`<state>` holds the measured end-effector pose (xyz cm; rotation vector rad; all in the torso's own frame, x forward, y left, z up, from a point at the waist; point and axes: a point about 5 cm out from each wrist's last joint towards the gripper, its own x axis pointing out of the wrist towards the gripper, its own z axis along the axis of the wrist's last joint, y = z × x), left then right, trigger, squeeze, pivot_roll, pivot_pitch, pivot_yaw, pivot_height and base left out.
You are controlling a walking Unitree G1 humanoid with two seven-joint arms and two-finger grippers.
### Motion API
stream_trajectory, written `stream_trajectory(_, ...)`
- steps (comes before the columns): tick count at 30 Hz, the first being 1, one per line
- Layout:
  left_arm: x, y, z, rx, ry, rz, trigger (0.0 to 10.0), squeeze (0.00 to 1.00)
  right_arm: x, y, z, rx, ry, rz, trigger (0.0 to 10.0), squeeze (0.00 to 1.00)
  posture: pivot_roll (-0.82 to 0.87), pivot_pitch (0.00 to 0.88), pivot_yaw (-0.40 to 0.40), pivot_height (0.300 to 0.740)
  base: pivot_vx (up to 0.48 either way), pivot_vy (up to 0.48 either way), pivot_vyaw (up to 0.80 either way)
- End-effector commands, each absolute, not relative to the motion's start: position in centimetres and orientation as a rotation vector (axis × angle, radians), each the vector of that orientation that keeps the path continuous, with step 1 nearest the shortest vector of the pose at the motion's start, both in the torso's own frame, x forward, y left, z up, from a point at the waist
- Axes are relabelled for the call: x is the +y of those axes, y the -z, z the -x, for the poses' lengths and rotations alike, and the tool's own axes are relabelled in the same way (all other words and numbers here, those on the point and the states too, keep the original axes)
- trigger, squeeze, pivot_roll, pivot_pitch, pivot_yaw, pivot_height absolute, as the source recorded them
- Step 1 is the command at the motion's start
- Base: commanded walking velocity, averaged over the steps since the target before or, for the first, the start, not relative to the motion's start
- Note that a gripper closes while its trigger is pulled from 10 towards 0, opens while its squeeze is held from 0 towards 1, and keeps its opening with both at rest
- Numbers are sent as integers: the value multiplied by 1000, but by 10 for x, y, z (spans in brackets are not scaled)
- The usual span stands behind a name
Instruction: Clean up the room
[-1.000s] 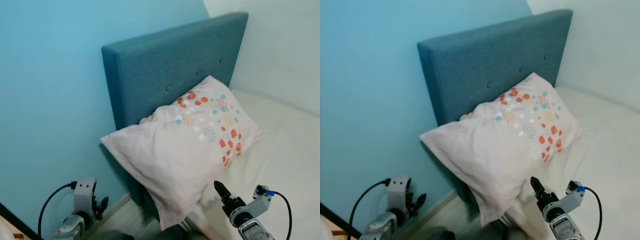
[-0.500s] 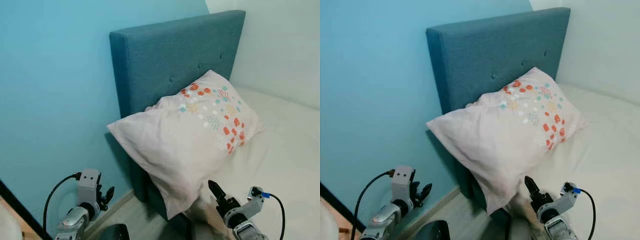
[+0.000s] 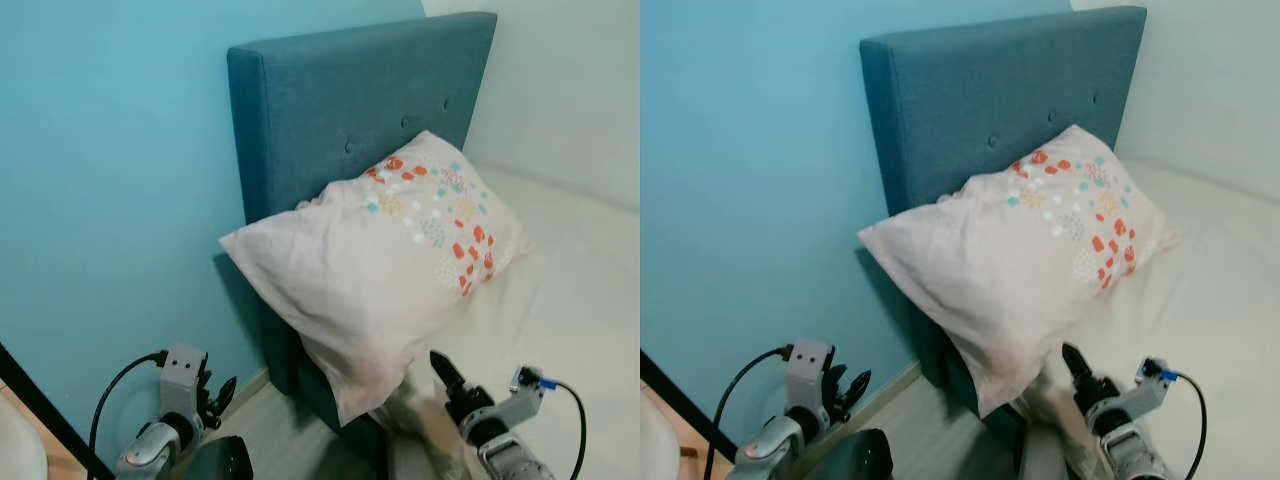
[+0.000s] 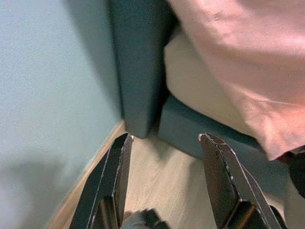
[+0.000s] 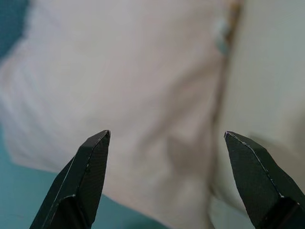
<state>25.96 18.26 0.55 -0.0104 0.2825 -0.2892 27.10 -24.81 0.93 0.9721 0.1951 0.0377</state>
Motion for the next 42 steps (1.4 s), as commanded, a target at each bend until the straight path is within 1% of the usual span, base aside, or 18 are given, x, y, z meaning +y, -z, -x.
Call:
stream_trajectory(1, 181, -7, -258, 285, 298, 20, 10000, 0, -243, -16, -279, 178, -84, -965, 10000, 0, 0, 130, 0, 490, 0, 0, 0)
stream_trajectory(3, 180, -9, -259, 279, 298, 22, 10000, 0, -240, -17, -281, 179, -96, -961, 10000, 0, 0, 130, 0, 490, 0, 0, 0)
stream_trajectory(5, 180, -12, -258, 267, 303, 21, 10000, 0, -238, -19, -283, 178, -106, -961, 10000, 0, 6, 148, 5, 490, 0, 0, 0)
stream_trajectory(8, 179, -21, -255, 234, 305, 16, 10000, 0, -226, -22, -291, 190, -131, -963, 10000, 0, 17, 186, 17, 490, 0, 0, 0)
stream_trajectory(10, 179, -21, -255, 234, 305, 16, 10000, 0, -226, -22, -291, 190, -131, -963, 10000, 0, 17, 186, 17, 490, 0, 0, 0)
stream_trajectory(12, 179, -24, -253, 229, 308, 17, 10000, 0, -221, -23, -294, 194, -143, -966, 10000, 0, 23, 203, 22, 490, 0, 0, 0)
stream_trajectory(13, 179, -29, -246, 223, 314, 22, 10000, 0, -214, -25, -299, 191, -148, -983, 10000, 0, 37, 241, 27, 490, 0, 0, 0)
stream_trajectory(15, 179, -31, -244, 222, 316, 24, 10000, 0, -213, -26, -300, 186, -141, -994, 10000, 0, 37, 241, 27, 490, 0, 0, 0)
stream_trajectory(19, 181, -44, -235, 214, 314, 33, 10000, 0, -215, -34, -304, 115, -152, -1050, 10000, 0, 61, 293, 44, 490, 0, 0, 0)
stream_trajectory(21, 182, -48, -233, 210, 316, 35, 10000, 0, -216, -38, -306, 94, -159, -1062, 10000, 0, 61, 293, 44, 490, 0, 0, 0)
stream_trajectory(22, 182, -52, -230, 210, 326, 25, 10000, 0, -219, -42, -309, 73, -153, -1070, 10000, 0, 70, 315, 53, 490, 0, 0, 0)
stream_trajectory(25, 183, -56, -228, 210, 337, 14, 10000, 0, -223, -46, -312, 54, -139, -1076, 10000, 0, 76, 325, 56, 490, 0, 0, 0)
stream_trajectory(30, 187, -65, -222, 213, 341, -7, 10000, 0, -242, -63, -321, -12, -110, -1059, 10000, 0, 96, 347, 63, 490, 0, 0, 0)
stream_trajectory(33, 187, -67, -221, 215, 340, -8, 10000, 0, -244, -64, -321, -5, -106, -1049, 10000, 0, 103, 350, 61, 490, 0, 0, 0)
stream_trajectory(34, 187, -70, -220, 213, 340, -13, 10000, 0, -247, -64, -321, 10, -109, -1025, 1765, 0, 106, 349, 59, 490, 0, 0, 0)
stream_trajectory(35, 187, -71, -219, 212, 340, -16, 10000, 0, -248, -64, -320, 21, -113, -1009, 1765, 0, 106, 349, 59, 490, 0, 0, 0)
stream_trajectory(36, 187, -73, -220, 209, 337, -16, 10000, 0, -250, -64, -319, 21, -116, -1005, 0, 0, 109, 350, 57, 490, 0, 0, 0)
stream_trajectory(42, 185, -79, -223, 203, 329, -3, 10000, 0, -269, -67, -312, -11, -99, -993, 0, 0, 102, 335, 58, 490, 0, 0, 0)
